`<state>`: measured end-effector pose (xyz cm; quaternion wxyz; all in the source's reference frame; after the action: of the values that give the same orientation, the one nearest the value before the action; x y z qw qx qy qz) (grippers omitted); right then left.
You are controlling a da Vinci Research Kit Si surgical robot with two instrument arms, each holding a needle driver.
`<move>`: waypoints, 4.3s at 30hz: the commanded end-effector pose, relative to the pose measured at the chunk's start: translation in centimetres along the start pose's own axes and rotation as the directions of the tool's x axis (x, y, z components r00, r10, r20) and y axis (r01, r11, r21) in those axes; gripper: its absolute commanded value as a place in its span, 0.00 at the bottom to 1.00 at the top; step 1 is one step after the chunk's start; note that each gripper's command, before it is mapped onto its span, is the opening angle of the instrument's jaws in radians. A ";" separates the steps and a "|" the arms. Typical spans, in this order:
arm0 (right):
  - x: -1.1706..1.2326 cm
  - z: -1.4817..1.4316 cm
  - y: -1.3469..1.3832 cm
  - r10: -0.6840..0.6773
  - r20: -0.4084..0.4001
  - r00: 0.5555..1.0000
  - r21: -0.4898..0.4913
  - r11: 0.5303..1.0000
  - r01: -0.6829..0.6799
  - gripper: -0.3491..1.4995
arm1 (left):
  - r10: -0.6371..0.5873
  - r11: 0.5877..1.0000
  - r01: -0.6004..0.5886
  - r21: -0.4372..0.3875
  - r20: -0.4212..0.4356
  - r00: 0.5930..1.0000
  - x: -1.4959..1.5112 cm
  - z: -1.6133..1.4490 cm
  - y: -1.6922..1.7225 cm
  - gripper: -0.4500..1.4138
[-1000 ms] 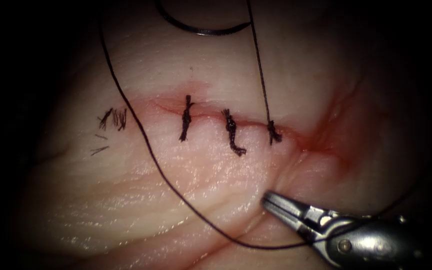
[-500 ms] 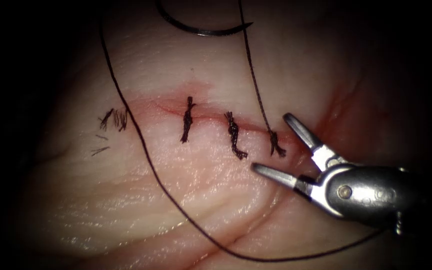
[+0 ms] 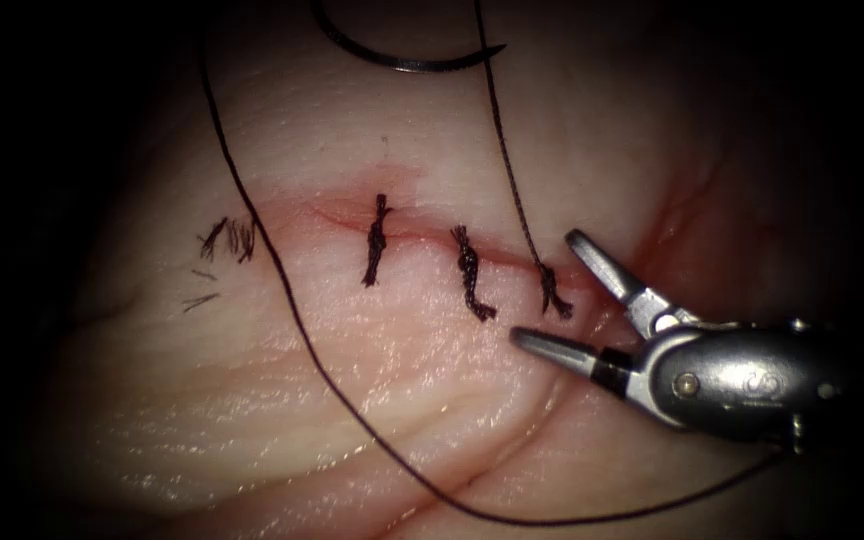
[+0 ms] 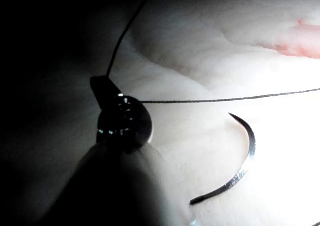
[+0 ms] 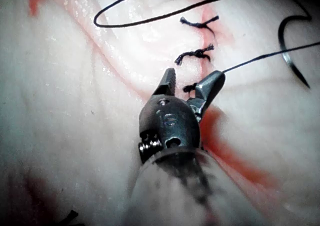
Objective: Wound Closure
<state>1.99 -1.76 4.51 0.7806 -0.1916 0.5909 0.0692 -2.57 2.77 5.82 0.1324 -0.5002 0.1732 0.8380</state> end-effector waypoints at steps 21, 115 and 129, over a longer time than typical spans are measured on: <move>-0.10 0.03 -0.04 -0.035 -0.006 0.999 0.022 0.999 0.035 0.55 | 0.015 1.000 -0.015 -0.008 -0.013 1.000 -0.02 0.07 0.04 0.00; -0.06 0.74 0.42 0.693 0.199 0.692 -0.041 0.712 -0.701 0.82 | -0.357 0.934 0.337 -0.119 -0.260 0.897 2.82 -0.90 0.74 0.00; -0.05 0.87 0.35 0.669 0.220 0.709 -0.020 0.730 -0.683 0.00 | -0.357 0.934 0.328 -0.145 -0.291 0.888 3.01 -0.86 0.86 0.00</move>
<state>2.57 -1.12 4.66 0.7652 0.0704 0.5339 0.3527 -3.57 1.71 2.88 0.2263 -0.6543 0.0608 0.7191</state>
